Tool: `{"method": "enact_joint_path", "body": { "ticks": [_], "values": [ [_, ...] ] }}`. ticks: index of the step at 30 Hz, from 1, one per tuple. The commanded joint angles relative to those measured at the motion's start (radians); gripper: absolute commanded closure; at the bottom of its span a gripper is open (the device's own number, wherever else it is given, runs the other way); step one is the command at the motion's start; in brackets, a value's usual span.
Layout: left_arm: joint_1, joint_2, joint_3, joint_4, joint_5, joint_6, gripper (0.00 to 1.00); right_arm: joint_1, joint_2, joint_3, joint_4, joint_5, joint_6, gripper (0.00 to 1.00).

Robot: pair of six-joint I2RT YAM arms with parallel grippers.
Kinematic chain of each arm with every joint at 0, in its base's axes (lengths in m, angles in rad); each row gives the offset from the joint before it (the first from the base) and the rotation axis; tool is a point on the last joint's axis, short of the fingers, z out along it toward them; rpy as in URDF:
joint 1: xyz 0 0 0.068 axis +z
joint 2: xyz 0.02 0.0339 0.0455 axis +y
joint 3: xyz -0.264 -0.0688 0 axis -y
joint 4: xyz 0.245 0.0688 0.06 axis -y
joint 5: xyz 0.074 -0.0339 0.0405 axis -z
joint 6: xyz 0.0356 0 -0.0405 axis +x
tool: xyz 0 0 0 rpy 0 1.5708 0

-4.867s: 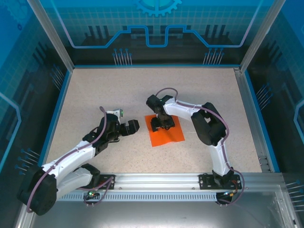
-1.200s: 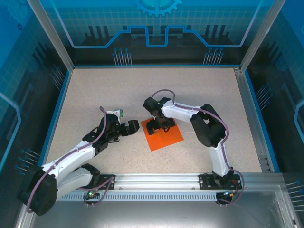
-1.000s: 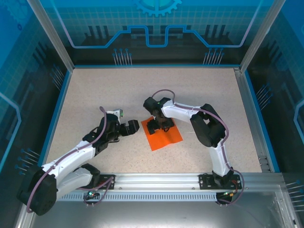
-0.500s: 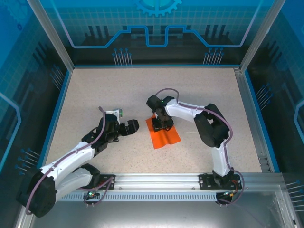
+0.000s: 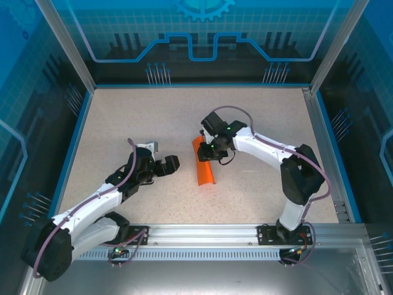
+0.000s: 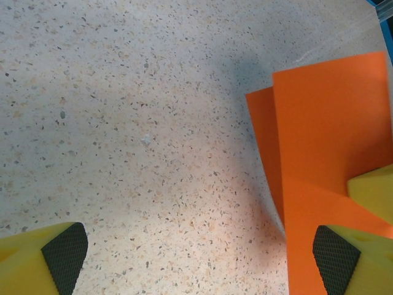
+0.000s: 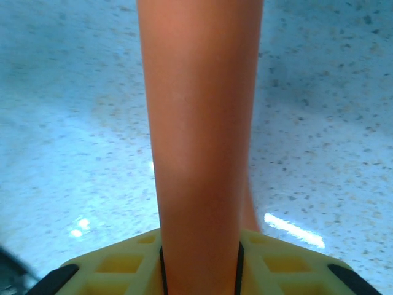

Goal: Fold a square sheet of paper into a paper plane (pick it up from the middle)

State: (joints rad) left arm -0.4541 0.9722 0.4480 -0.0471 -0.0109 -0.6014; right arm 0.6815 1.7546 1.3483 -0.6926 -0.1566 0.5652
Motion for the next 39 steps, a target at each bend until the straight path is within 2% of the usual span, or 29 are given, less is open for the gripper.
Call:
{"method": "enact_joint_path", "body": {
  "ticks": [1,5,11,17,21,28,39],
  "values": [
    [0.009,-0.023,0.025,-0.009,-0.003,0.0,0.01,-0.039,-0.077,-0.045,0.127,-0.182,0.043,0.68],
    [0.009,-0.018,0.043,-0.012,0.019,-0.001,0.01,-0.107,-0.163,-0.181,0.337,-0.32,0.13,0.64],
    [0.008,0.037,0.079,0.023,0.113,-0.013,0.02,-0.209,-0.112,-0.376,0.471,-0.371,0.195,0.64],
    [0.008,0.117,0.119,0.055,0.233,-0.016,0.02,-0.269,-0.068,-0.463,0.465,-0.345,0.13,0.6],
    [0.006,0.178,0.14,0.082,0.29,-0.036,0.02,-0.281,-0.043,-0.463,0.397,-0.266,0.082,0.56],
    [0.0,0.214,0.149,0.108,0.286,-0.058,0.01,-0.281,-0.008,-0.452,0.386,-0.242,0.056,0.47],
    [0.0,0.247,0.179,0.095,0.294,-0.032,0.01,-0.263,0.01,-0.408,0.308,-0.174,0.024,0.41]
  ]
}}
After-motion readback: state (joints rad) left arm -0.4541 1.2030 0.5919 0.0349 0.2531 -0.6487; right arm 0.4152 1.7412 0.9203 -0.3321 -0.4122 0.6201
